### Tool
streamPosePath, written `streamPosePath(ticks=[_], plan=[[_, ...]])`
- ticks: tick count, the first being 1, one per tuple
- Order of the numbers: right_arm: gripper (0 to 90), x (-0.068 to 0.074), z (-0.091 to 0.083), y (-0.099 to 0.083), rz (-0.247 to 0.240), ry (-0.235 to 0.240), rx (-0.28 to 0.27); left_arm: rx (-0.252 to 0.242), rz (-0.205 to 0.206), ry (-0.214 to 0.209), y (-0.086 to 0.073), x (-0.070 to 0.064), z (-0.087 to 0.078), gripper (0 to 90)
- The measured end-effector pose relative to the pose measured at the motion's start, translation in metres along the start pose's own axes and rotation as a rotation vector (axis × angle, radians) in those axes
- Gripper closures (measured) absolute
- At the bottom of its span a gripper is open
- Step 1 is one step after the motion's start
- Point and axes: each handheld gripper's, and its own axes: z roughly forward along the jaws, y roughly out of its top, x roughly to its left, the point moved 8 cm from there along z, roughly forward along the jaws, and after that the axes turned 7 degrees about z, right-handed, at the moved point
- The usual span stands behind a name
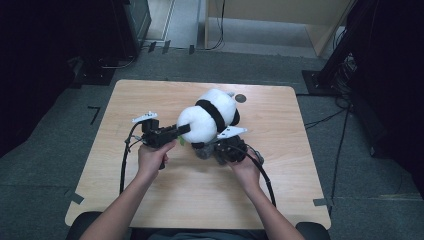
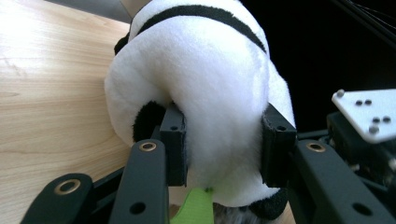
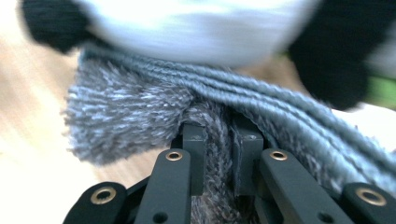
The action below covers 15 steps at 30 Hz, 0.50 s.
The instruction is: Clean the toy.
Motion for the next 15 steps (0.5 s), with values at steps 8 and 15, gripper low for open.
streamPosePath(ticks=[8, 15], plan=[[80.5, -0.039, -0.043, 0.020, 0.151, -0.023, -0.169, 0.013, 0.017, 0.028, -0.003, 0.004, -0.002, 61.1], [80.5, -0.015, -0.067, 0.044, 0.135, 0.072, -0.258, 0.015, 0.022, 0.006, -0.008, -0.010, 0.007, 61.5]])
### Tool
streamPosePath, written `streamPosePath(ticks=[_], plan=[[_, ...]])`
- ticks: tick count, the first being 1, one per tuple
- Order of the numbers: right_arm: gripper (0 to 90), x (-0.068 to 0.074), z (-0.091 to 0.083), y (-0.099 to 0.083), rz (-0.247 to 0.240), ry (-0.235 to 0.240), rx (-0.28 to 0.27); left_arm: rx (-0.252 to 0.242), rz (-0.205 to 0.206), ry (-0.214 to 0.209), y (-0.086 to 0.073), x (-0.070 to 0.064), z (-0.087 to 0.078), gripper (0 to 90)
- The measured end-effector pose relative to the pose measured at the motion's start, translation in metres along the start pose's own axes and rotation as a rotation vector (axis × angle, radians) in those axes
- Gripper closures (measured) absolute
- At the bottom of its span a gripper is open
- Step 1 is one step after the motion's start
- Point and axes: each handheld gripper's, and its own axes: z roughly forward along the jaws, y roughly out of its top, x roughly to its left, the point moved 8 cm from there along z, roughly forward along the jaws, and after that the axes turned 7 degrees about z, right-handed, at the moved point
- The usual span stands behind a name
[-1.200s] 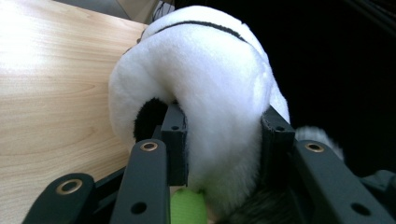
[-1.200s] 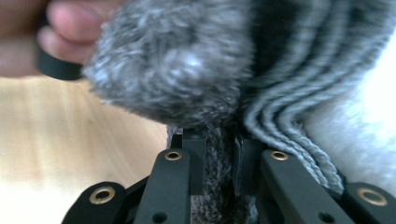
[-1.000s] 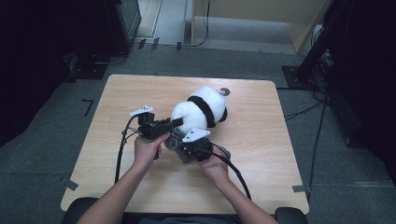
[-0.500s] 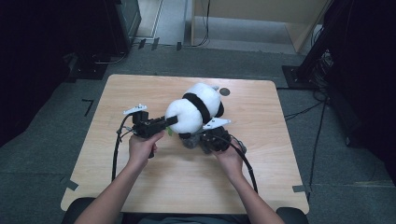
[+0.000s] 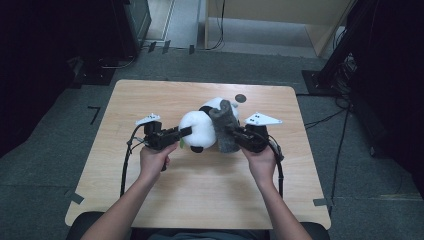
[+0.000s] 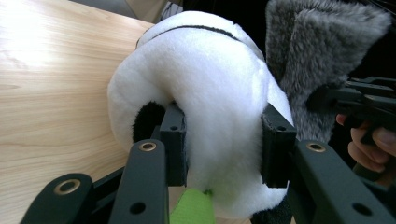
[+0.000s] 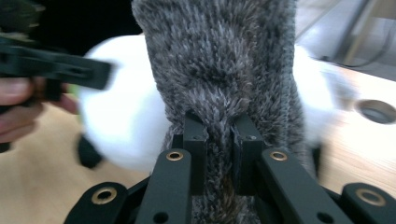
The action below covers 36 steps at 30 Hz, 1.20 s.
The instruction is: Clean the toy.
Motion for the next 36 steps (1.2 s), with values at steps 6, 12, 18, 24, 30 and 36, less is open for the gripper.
streamPosePath(ticks=[6, 12, 18, 24, 30, 36], plan=[[80.9, 0.038, 0.013, -0.004, -0.063, 0.047, 0.032, -0.028, -0.002, 0.025, 0.002, -0.003, -0.001, 62.6], [81.1, 0.070, 0.025, -0.011, -0.115, 0.109, 0.066, -0.026, 0.006, 0.039, 0.001, -0.004, 0.001, 62.9], [81.5, 0.092, 0.042, -0.026, -0.144, 0.145, 0.100, -0.034, -0.020, 0.046, 0.000, -0.005, 0.002, 63.1], [81.9, 0.102, 0.059, -0.041, -0.197, 0.151, 0.135, -0.057, -0.077, 0.014, 0.002, -0.008, 0.002, 63.2], [81.9, 0.100, 0.076, -0.054, -0.283, 0.090, 0.168, -0.054, -0.097, -0.002, 0.003, -0.009, 0.002, 62.9], [81.9, 0.093, 0.085, -0.062, -0.323, 0.044, 0.168, -0.053, -0.115, -0.004, 0.002, -0.007, 0.003, 62.4]])
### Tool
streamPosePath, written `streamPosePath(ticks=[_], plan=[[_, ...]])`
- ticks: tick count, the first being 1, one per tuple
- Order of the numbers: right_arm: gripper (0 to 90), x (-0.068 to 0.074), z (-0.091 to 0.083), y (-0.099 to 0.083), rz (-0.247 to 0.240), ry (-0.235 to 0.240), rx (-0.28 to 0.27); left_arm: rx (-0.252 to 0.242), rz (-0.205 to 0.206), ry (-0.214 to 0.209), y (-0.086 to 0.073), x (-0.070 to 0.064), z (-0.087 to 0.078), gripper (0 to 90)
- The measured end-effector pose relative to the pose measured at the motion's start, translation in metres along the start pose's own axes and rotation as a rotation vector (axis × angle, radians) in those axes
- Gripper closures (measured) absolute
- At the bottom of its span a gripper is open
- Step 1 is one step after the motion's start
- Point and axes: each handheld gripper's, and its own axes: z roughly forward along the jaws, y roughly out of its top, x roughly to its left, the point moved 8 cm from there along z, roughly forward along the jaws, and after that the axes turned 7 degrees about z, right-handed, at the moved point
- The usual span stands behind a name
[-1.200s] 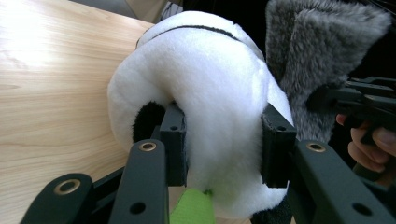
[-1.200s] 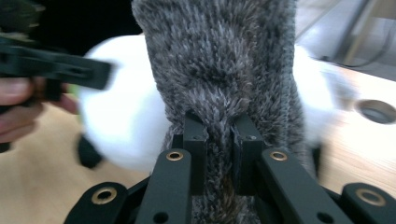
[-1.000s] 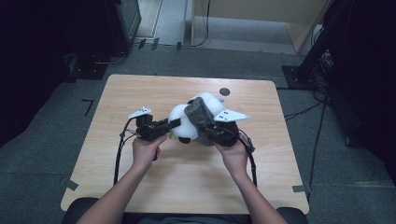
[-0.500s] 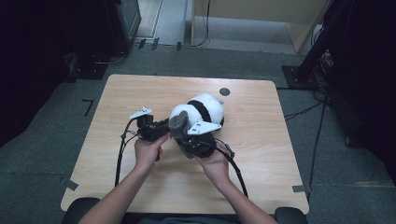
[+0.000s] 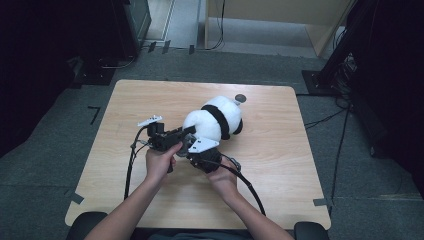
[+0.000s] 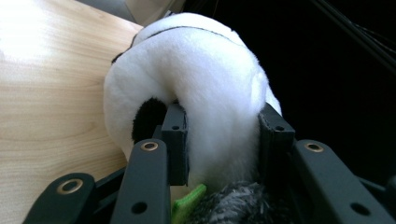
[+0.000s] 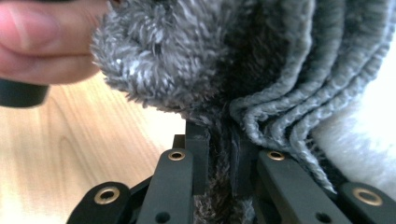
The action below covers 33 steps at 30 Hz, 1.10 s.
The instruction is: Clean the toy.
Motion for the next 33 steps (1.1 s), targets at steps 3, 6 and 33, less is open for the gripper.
streamPosePath(ticks=[3, 6, 33], plan=[[82.0, -0.004, 0.002, -0.002, -0.027, -0.033, -0.015, -0.006, -0.016, -0.005, 0.002, 0.002, -0.002, 62.4], [82.0, -0.010, 0.003, -0.004, -0.014, -0.038, -0.016, -0.006, -0.032, -0.008, 0.001, 0.004, -0.003, 62.4], [81.6, -0.060, -0.013, -0.025, 0.128, -0.089, 0.082, -0.045, -0.015, -0.012, 0.012, 0.010, -0.015, 62.8]])
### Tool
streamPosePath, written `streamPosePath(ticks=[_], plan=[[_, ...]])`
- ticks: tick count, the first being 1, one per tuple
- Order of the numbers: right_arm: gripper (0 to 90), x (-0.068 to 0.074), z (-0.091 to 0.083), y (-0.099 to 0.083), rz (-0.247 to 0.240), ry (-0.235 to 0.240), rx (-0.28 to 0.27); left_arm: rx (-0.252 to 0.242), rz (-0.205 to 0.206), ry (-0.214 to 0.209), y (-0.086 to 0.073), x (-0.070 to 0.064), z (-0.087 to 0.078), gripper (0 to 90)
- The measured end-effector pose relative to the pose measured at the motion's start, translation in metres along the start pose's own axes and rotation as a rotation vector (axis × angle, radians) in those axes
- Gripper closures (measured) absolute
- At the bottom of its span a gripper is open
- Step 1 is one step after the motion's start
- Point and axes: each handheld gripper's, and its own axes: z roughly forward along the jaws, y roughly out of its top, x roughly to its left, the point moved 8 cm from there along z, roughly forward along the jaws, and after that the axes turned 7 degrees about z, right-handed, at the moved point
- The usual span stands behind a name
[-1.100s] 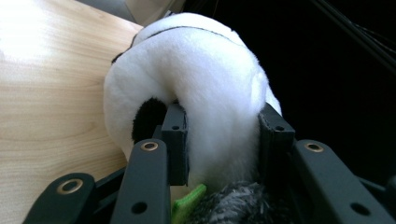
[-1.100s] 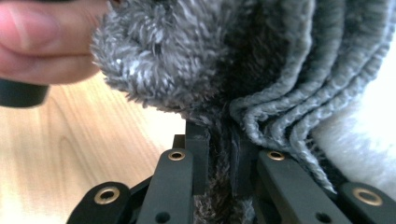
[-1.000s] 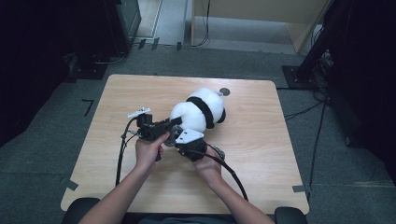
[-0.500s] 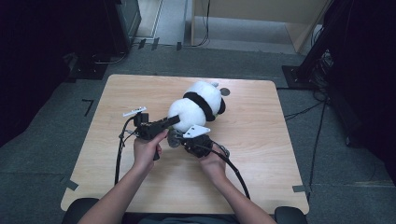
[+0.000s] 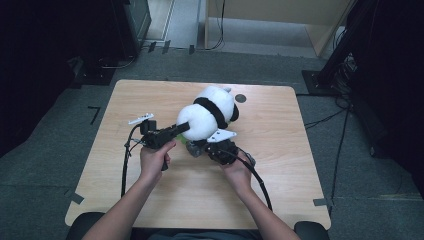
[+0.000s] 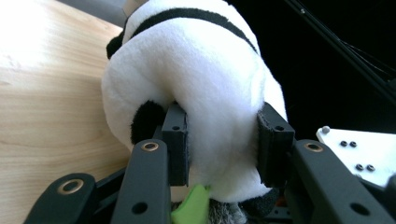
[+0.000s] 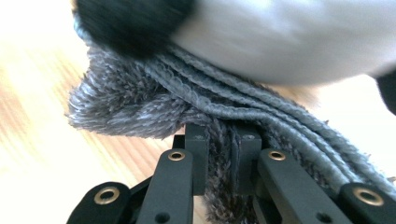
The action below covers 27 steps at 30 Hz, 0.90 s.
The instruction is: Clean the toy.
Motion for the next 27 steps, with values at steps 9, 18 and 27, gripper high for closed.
streamPosePath(ticks=[9, 18, 27], plan=[[81.3, -0.022, -0.010, -0.008, 0.007, -0.003, 0.060, -0.013, 0.056, 0.052, 0.006, 0.009, -0.008, 63.8], [80.9, -0.044, -0.032, -0.004, 0.087, -0.001, 0.028, -0.031, 0.090, 0.100, 0.015, 0.022, -0.020, 65.0], [80.7, -0.067, -0.051, -0.004, 0.160, -0.005, 0.008, -0.034, 0.115, 0.132, 0.019, 0.032, -0.025, 64.9]])
